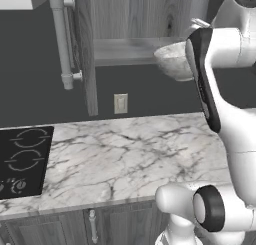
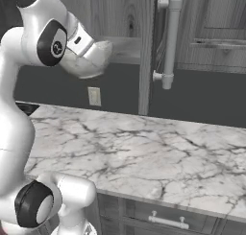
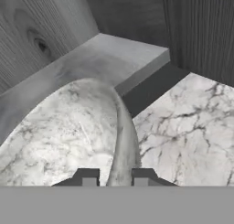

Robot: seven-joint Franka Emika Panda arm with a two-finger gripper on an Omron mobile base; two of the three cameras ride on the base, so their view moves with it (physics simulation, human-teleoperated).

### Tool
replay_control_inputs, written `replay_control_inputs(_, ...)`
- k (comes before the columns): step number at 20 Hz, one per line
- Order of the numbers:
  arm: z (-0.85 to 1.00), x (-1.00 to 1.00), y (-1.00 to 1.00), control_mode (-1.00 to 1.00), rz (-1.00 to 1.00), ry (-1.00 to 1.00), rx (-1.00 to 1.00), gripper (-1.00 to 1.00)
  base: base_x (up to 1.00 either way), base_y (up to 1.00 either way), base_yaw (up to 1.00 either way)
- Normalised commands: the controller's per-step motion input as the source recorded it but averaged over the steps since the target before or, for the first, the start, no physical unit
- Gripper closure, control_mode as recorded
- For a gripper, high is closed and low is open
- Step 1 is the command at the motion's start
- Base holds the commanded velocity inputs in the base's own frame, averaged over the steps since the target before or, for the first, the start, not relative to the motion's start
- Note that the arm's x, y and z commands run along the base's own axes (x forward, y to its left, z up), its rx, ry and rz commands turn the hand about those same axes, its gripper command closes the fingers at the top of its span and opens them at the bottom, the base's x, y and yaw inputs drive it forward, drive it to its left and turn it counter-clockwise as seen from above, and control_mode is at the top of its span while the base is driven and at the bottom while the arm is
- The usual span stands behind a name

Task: Pick up the bowls from the cabinet and place each bowl in front of a stool on the dining counter.

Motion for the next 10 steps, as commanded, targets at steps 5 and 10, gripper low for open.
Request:
replay_control_inputs(5,-0.26,-1.00,0.04,-1.00,0.29,0.02,0.04,1.00,0.00,0.00,0.00)
replay_control_inputs(10,-0.52,-0.82,0.01,-1.00,0.30,0.05,0.06,1.00,0.00,0.00,0.00)
